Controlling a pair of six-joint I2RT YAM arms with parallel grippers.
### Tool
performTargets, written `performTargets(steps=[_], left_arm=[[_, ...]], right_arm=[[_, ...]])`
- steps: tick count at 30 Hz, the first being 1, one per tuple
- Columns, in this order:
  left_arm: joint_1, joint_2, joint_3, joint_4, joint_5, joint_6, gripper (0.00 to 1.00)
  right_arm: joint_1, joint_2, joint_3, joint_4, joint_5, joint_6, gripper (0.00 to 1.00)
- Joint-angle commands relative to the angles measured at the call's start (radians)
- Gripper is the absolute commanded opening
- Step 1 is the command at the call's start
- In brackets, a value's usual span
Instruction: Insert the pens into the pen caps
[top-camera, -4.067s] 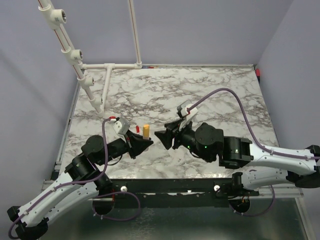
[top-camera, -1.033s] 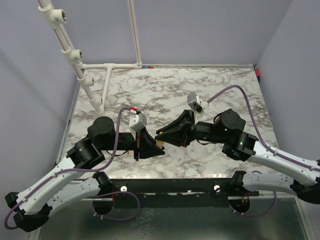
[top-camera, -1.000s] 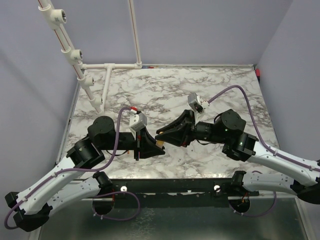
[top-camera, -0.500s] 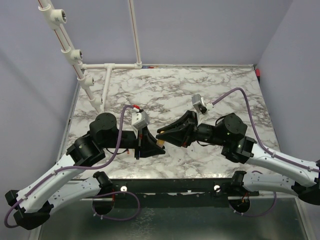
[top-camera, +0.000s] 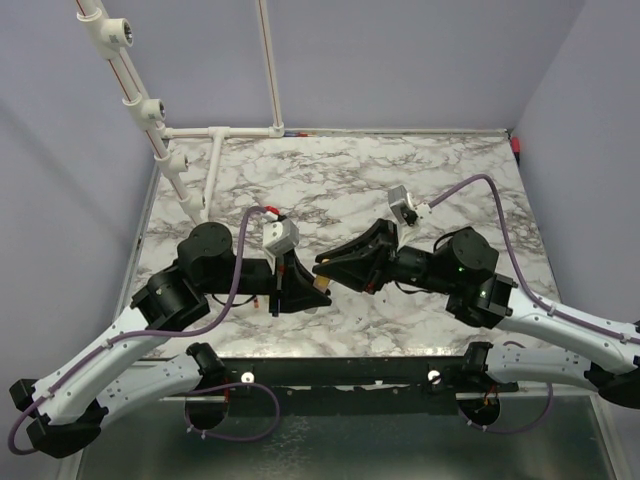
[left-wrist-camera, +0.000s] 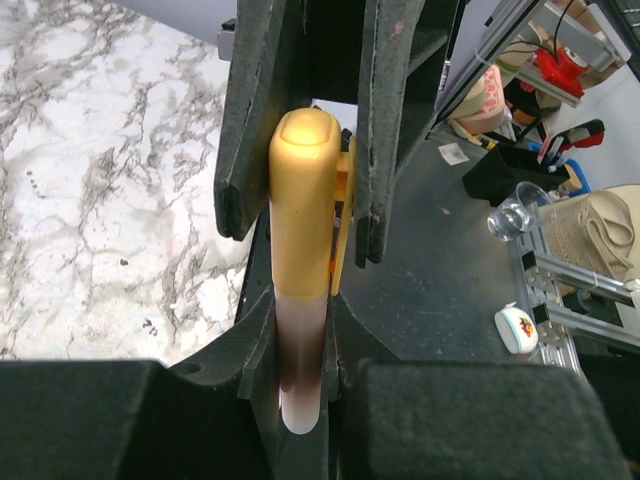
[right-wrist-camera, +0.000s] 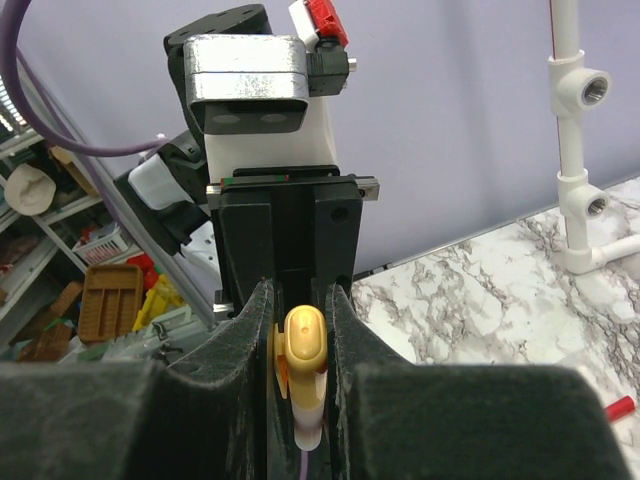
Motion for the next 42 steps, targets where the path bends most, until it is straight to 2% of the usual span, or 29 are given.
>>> performTargets(steps=[1,10,18,26,36,42], left_arm=[[0.02,-0.05,0.031,0.424,-0.142,-0.065,0.0],[0.019,-0.147,-0.095,0.411,-0.096,-0.117,0.0],[0.02,-0.208,-0.214,0.4,-0.081,-0.148,0.0],[0.019,-0.24,-0.302,0.389,-0.054,-0.157,0.0],[0.019,-0.269,-0.379,0.343,-0.06,-0.15,0.0],[0.019,-0.265,-0.393,0.286,-0.151,-0.152,0.0]], right_arm=[[0.064,0.074,-0.019,-0.421,-0.08,-0.031,0.01],[0.064,0.105,0.095,-0.435,-0.047,-0.049,0.04],[0.064,0.136,0.178,-0.472,0.002,-0.058,0.19],[0.064,0.137,0.239,-0.476,0.091,-0.058,0.28],[0.064,0.132,0.322,-0.477,0.26,-0.082,0.43],[0.065,0.101,0.324,-0.473,0.453,-0.086,0.51]])
